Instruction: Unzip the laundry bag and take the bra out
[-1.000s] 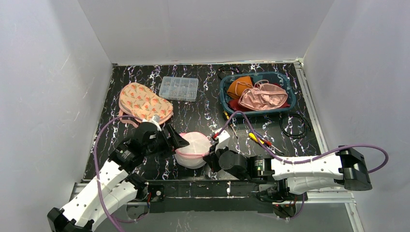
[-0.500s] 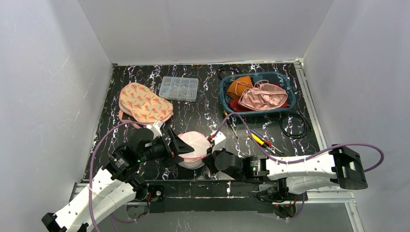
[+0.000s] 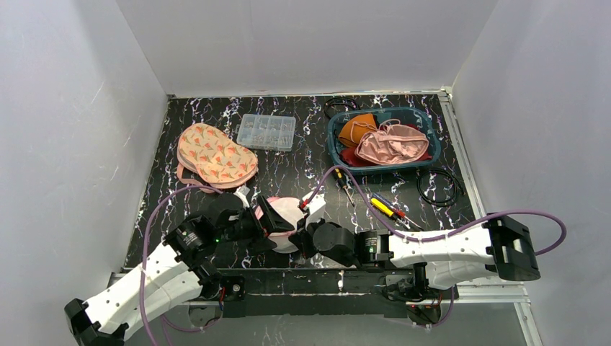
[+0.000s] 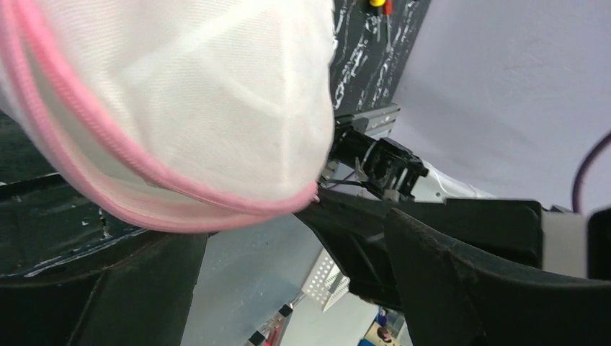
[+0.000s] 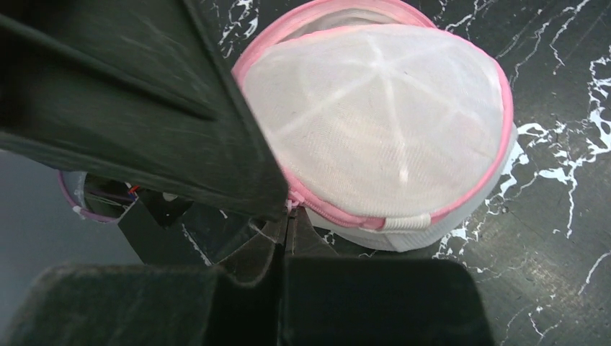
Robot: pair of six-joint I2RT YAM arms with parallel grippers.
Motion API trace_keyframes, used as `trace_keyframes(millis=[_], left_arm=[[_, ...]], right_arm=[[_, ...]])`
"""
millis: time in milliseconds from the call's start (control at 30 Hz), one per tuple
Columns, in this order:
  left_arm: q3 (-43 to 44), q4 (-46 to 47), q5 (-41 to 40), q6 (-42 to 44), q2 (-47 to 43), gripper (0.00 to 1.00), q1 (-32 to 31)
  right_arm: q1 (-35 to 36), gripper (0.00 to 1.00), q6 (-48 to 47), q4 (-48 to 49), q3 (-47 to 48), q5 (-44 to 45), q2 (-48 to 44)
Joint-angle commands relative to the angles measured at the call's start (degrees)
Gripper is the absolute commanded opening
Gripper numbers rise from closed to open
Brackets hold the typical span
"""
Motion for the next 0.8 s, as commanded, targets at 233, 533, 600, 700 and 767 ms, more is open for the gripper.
trace_keyframes(millis=[233,533,600,700,767], left_arm=[[-2.6,0.2,-10.0,-0.7,1.9,0.71,-0.3],[-1.0,-3.5,-18.2,-1.6,1.5,0.20,-0.1],[-1.0,-4.2,-19.1,-2.1,0.7,0.14,-0.1],[-1.1,-5.2,-20.2,-2.5,-0.2,0.09,-0.2],[-1.3,-5.4,-20.6,-2.5,-0.8,0.05,-0.1]], right_arm=[[0.0,0.01,-1.5,3.3,1.7,-2.4,-1.2],[0.0,0.01,-0.4,2.2,-0.1,-1.8,-2.8],[0.0,0.01,-0.3,1.7,-0.6,-1.5,-3.2],[0.0,0.01,0.3,0.4,-1.3,-0.9,-3.9],[0.0,0.01,0.7,-0.8,-1.7,-0.2,-4.2]])
